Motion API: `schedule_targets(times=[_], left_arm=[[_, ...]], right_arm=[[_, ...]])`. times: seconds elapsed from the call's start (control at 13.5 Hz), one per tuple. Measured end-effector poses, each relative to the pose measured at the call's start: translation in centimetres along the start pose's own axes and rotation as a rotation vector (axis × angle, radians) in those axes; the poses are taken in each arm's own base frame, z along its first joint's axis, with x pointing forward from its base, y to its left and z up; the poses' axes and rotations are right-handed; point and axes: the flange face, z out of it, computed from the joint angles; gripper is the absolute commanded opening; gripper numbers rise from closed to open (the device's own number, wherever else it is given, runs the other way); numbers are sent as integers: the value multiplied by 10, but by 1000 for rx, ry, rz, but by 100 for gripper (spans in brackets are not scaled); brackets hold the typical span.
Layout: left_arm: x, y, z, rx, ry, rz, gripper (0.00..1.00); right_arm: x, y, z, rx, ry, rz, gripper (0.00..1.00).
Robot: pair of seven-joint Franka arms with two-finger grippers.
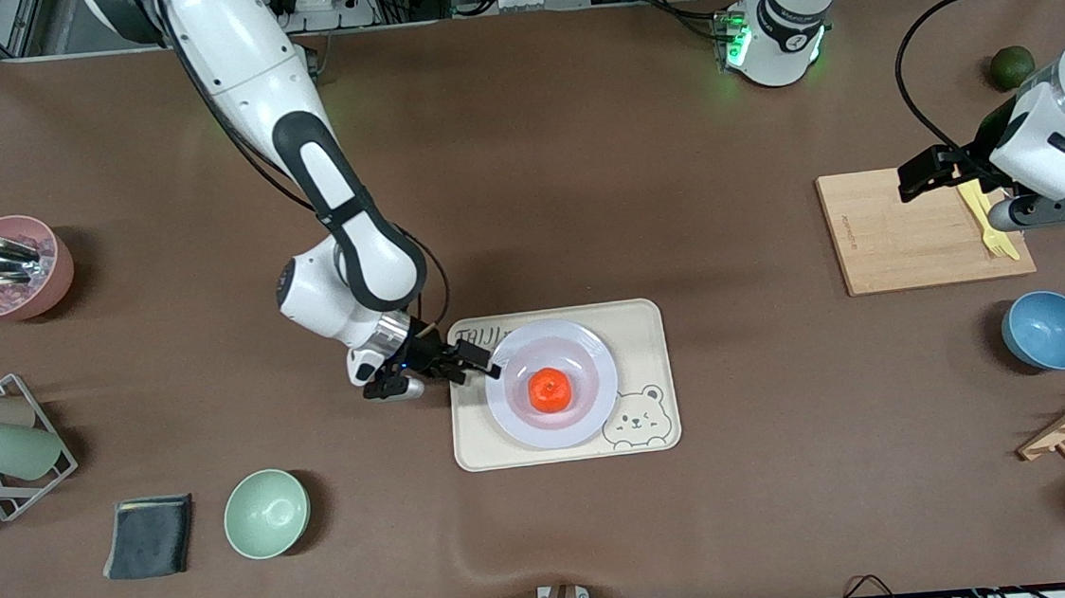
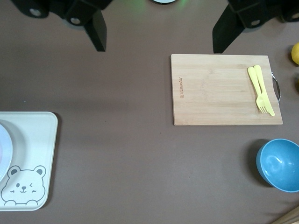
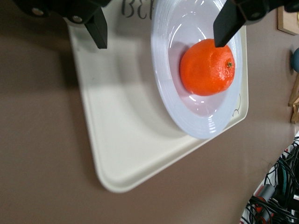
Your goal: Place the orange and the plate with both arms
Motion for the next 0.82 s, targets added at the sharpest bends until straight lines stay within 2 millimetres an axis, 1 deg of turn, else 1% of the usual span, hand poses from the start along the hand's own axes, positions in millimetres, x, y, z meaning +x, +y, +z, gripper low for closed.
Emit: schedule_targets(times=[0.22,0.37,0.45,0.59,0.82], left_arm=[[0,1,0,0,0,1,100],[0,2,0,0,0,4,100],[0,2,0,0,0,4,100],[0,3,0,0,0,5,100],[0,3,1,0,-1,5,100]], right_arm=[[16,1,-34,-29,11,-63,100],[26,1,-61,-61,13,-125,100],[31,4,-77,-81,14,-158,100],[42,14,-116,-119,5,-216,100],[59,42,-179,-159,-64,-282,100]])
